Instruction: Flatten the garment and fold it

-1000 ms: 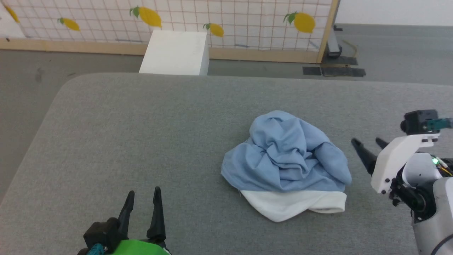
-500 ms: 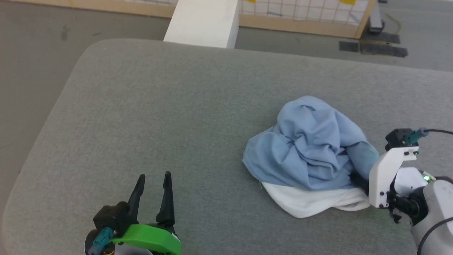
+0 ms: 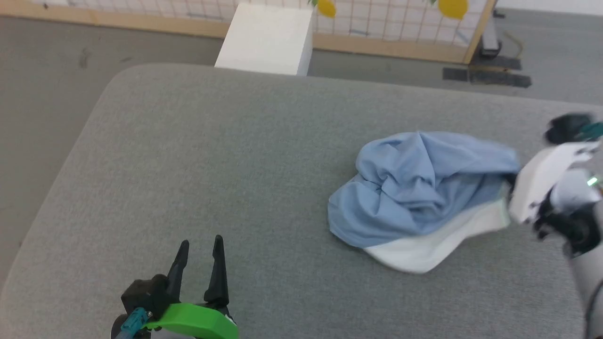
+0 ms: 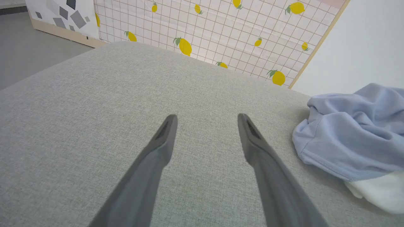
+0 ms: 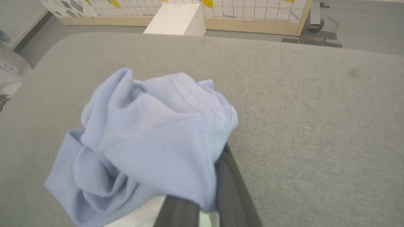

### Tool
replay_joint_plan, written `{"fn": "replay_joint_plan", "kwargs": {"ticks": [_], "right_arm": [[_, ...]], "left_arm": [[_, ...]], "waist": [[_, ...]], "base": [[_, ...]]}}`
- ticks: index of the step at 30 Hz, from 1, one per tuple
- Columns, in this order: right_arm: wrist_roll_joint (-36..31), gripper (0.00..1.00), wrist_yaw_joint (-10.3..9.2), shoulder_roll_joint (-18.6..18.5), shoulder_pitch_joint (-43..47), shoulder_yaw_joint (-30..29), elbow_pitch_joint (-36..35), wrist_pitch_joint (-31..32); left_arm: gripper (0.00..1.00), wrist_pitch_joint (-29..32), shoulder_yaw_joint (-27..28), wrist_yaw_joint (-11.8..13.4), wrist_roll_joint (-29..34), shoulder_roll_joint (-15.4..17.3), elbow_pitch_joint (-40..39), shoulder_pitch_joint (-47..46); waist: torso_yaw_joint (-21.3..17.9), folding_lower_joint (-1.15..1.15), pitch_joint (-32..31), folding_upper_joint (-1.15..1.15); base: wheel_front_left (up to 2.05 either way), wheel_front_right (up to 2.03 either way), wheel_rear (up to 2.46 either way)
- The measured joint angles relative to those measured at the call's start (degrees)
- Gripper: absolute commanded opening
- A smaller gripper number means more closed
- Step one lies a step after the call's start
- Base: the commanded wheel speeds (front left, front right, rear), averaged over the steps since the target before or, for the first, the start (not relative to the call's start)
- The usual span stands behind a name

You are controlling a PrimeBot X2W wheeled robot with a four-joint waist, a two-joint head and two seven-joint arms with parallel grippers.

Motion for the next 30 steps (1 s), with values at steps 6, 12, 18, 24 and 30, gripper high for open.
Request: {"fn": "replay_joint_plan", "kwargs": {"ticks": [6, 12, 18, 24, 30], "right_arm": [[0.4, 0.00, -0.01, -4.0, 1.0, -9.3, -5.0, 1.4], [-0.4, 0.00, -0.01, -4.6, 15.6, -17.5, -8.9, 5.8], [-2.5, 0.21, -0.01, 0.5, 27.5, -19.1, -8.8, 7.2], [-3.7, 1.00, -0.01, 1.5, 27.4, -18.8, -12.7, 6.2], [-1.5, 1.00, -0.01, -0.3, 22.4, -15.7, -25.7, 8.9]], "left_arm": [[1.00, 0.0, 0.4, -0.2, 0.0, -0.1, -0.2, 1.1], [1.00, 0.0, 0.5, -0.2, 0.0, -0.1, -0.2, 2.6], [1.00, 0.4, 0.4, -0.2, -0.1, 0.2, 0.0, 2.6], [1.00, 0.5, 0.3, -0.2, -0.2, 0.5, 0.1, 2.6], [1.00, 0.5, -0.5, -0.1, -0.5, 0.5, 0.4, 3.2]], "waist": [[-1.9, 0.00, -2.4, 0.00], [-2.6, 0.00, -2.6, 0.00], [-2.6, 0.00, -2.5, 0.00], [-3.1, 0.00, -3.6, 0.00], [-3.4, 0.00, -5.4, 0.00]], "base": [[0.00, 0.00, 0.00], [0.00, 0.00, 0.00], [0.00, 0.00, 0.00], [0.00, 0.00, 0.00], [0.00, 0.00, 0.00]]}}
